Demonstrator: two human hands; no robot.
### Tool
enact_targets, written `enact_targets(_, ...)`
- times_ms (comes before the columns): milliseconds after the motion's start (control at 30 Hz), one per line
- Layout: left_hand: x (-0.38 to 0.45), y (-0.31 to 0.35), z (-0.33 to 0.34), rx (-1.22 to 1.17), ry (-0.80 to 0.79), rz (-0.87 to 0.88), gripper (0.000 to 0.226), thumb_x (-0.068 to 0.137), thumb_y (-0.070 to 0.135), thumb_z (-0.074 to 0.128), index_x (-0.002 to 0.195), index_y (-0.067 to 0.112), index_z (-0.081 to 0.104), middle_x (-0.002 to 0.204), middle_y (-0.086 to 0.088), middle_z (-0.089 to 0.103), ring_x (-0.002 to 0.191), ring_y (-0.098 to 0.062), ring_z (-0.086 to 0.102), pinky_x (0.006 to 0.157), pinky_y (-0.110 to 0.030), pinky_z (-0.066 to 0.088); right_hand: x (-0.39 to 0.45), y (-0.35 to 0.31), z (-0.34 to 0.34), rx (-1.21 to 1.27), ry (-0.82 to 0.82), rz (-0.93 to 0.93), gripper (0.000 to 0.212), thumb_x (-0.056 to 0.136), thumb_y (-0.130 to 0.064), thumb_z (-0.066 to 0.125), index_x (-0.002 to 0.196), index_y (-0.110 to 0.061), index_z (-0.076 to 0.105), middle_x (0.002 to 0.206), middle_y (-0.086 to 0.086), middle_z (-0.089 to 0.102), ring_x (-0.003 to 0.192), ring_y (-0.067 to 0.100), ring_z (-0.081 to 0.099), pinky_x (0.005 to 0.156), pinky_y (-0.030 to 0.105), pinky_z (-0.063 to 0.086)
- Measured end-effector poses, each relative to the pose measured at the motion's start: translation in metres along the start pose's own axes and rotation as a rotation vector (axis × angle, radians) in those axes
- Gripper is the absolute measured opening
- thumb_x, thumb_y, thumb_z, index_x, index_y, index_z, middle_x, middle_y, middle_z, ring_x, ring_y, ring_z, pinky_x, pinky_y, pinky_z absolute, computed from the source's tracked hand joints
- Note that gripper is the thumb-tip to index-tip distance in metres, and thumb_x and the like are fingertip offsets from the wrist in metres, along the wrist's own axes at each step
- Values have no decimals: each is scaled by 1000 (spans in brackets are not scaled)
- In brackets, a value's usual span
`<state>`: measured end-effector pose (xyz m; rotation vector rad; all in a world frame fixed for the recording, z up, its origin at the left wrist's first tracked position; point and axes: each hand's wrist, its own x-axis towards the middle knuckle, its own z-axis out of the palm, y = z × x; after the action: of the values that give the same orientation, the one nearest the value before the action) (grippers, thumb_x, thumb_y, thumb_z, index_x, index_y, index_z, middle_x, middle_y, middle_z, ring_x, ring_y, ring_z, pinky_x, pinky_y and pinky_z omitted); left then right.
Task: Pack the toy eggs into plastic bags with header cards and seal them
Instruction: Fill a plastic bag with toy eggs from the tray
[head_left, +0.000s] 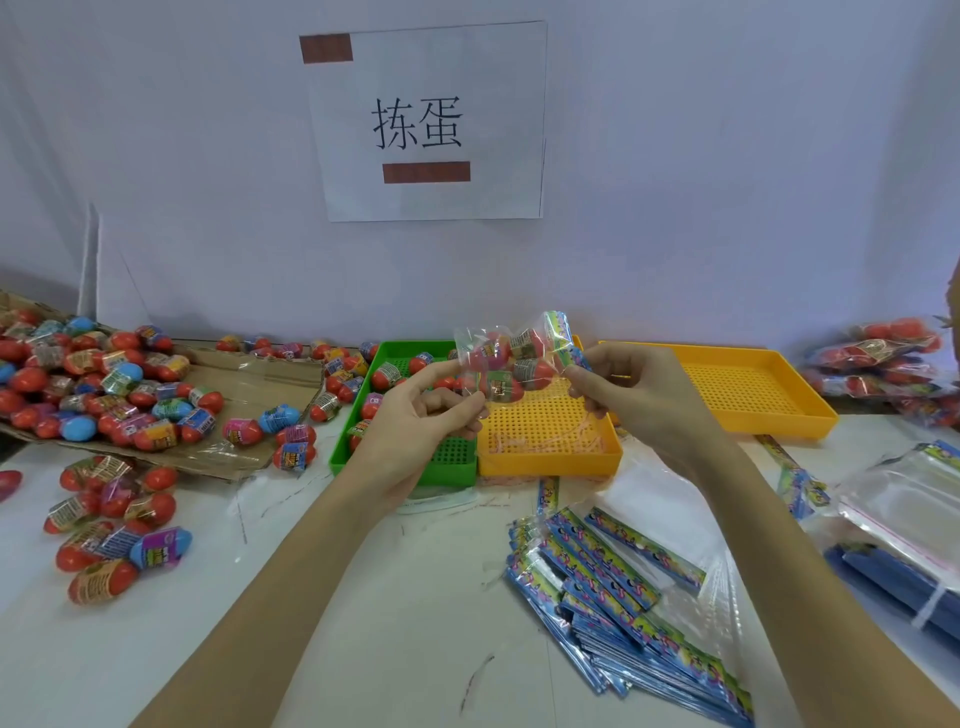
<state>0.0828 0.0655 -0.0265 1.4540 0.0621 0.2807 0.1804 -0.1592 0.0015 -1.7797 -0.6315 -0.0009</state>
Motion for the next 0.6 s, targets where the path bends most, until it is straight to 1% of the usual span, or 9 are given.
enact_targets(67,1,-1,0,57,5,33,54,92,11,73,142,18,53,81,-6,75,80,-18,72,75,-23,57,1,0,-2,-11,13,-19,11,94,-23,73,93,-13,76,74,1,73,60,5,61,58,19,54)
enact_targets(133,1,-2,1,113,25,70,55,92,14,74,142,18,53,83,-6,76,79,-18,73,75,-24,58,1,0,-1,-24,21,-33,10,94,-23,73,94,-13,76,73,1,72,60,5,61,58,20,54)
enact_targets(200,0,-2,0,105,13,78,58,87,22,76,141,19,53,89,-8,78,83,-21,75,78,-27,60,1,1,1,-24,9,-44,9,95,-21,72,96,-13,76,74,3,72,62,7,62,59,21,55)
enact_targets(333,0,0,-1,47,-44,29,60,82,31,80,136,24,56,101,-12,79,96,-28,77,88,-32,61,0,3,1,-6,2,-81,11,96,-17,71,99,-7,74,76,8,71,64,11,63,60,22,54)
enact_targets(400,-1,-1,0,36,-38,27,60,78,31,84,132,26,57,99,-11,80,94,-28,77,86,-30,61,0,2,1,-3,-2,-96,11,96,-17,71,98,-7,74,76,8,71,65,11,63,61,22,54)
enact_targets(500,-1,-2,1,22,-5,25,59,72,25,87,123,32,58,89,-8,78,87,-26,77,79,-26,60,1,3,2,-1,-16,-104,10,95,-18,71,97,-9,75,75,4,72,65,9,65,61,20,54)
enact_targets(600,1,0,0,31,-25,0,55,74,21,85,118,37,55,87,-7,77,84,-24,75,79,-27,60,2,3,0,7,-56,-101,6,95,-16,71,97,-12,75,76,3,73,66,11,66,61,21,54)
